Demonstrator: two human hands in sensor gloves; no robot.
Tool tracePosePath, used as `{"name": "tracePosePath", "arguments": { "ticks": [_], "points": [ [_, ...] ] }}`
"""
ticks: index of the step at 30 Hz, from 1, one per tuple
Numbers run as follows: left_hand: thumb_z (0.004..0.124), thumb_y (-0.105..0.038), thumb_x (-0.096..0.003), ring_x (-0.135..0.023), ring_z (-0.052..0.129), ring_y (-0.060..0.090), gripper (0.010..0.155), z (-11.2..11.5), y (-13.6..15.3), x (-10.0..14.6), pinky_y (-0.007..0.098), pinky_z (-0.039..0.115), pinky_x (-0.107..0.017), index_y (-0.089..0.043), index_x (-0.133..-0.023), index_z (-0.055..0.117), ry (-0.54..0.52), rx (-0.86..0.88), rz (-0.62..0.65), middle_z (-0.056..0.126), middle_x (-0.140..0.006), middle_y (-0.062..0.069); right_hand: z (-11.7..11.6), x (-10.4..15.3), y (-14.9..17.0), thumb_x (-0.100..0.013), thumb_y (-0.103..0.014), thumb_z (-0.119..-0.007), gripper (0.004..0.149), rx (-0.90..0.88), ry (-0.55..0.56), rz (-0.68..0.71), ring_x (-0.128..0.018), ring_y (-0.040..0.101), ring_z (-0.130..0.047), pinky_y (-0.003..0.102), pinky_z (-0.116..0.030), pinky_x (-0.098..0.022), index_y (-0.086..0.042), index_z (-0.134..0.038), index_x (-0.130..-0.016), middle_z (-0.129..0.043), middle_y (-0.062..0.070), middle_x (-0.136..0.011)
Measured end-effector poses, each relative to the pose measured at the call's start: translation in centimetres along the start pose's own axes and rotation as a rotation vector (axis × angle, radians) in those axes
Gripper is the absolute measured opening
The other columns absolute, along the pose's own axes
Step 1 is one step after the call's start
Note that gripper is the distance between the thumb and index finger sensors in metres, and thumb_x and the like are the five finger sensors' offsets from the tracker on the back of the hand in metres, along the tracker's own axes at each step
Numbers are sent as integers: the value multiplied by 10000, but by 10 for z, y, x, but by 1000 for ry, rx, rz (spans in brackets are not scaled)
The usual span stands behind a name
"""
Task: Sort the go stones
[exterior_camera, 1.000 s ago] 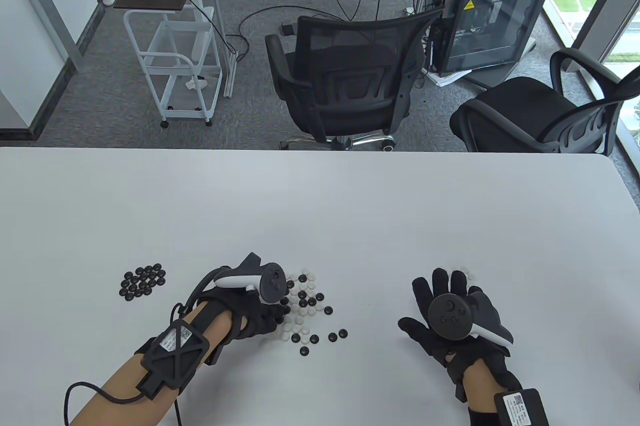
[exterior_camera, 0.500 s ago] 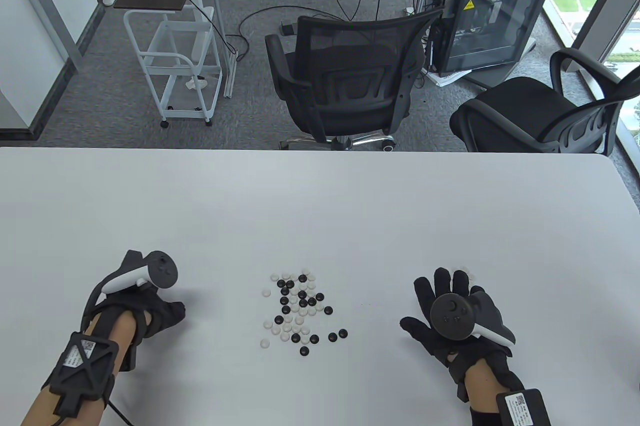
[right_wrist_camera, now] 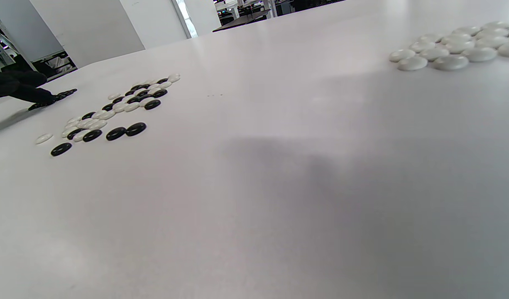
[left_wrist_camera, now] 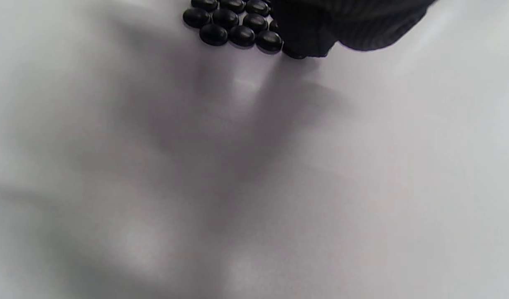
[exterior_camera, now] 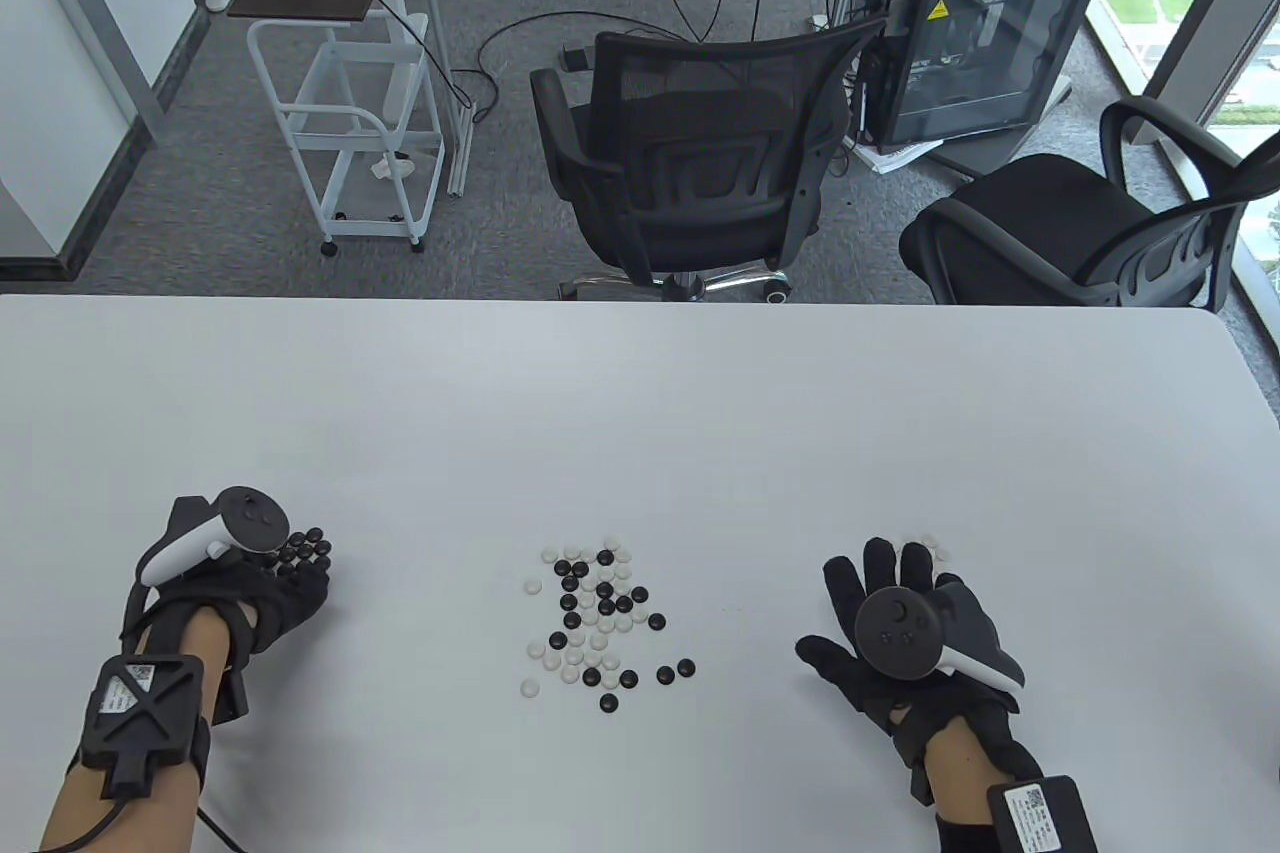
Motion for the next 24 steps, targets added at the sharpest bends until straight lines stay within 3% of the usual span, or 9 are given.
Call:
{"name": "tracePosePath", "arguments": {
  "ticks": [6,12,15,18,24],
  "points": [
    [512,-505,-549,-909,-243,530,630,-14,-19,12,821,-33,-551,-357,-1161,494,-54,7,50,-188,-1097,204,1,1,1,-614,-473,-534,871,-4,3,-1,-800,731,90,860,-28,-471,133,-198,-1141,8,530,-1025],
    [522,-523,-556,-916,-221,542,648,-13,-97,40,822,-13,-556,-307,-1166,556,-91,-175,199,-146,-1125,221,2,1,2,-614,-474,-534,871,-3,7,-5,-800,730,90,861,-28,-471,132,-197,-1141,10,532,-1025],
    [531,-527,-559,-925,-199,549,641,6,-152,51,824,5,-561,-309,-1161,571,-77,-327,301,-121,-1135,232,2,1,1,-614,-473,-534,870,-3,10,-3,-800,731,90,861,-28,-470,132,-199,-1141,9,530,-1026],
    [540,-522,-562,-925,-195,547,633,33,-196,54,823,9,-561,-311,-1158,573,-22,-339,436,-119,-1133,229,1,0,2,-614,-474,-534,871,-8,8,-6,-800,731,90,861,-29,-471,134,-198,-1140,10,532,-1024],
    [533,-517,-562,-926,-195,545,629,82,-264,55,823,11,-563,-319,-1159,552,39,-487,550,-125,-1129,229,0,-1,1,-614,-473,-534,870,-10,6,-8,-800,730,89,861,-29,-470,133,-198,-1140,8,530,-1025]
  ]
}}
Point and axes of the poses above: the tracker on the back of each hand, its own y axis roughly to the little-finger side, its own x axis roughly from the fingertips to the wrist, z = x × y, the point moved 5 cm from there along -x, roughly from the wrist to the fingertips
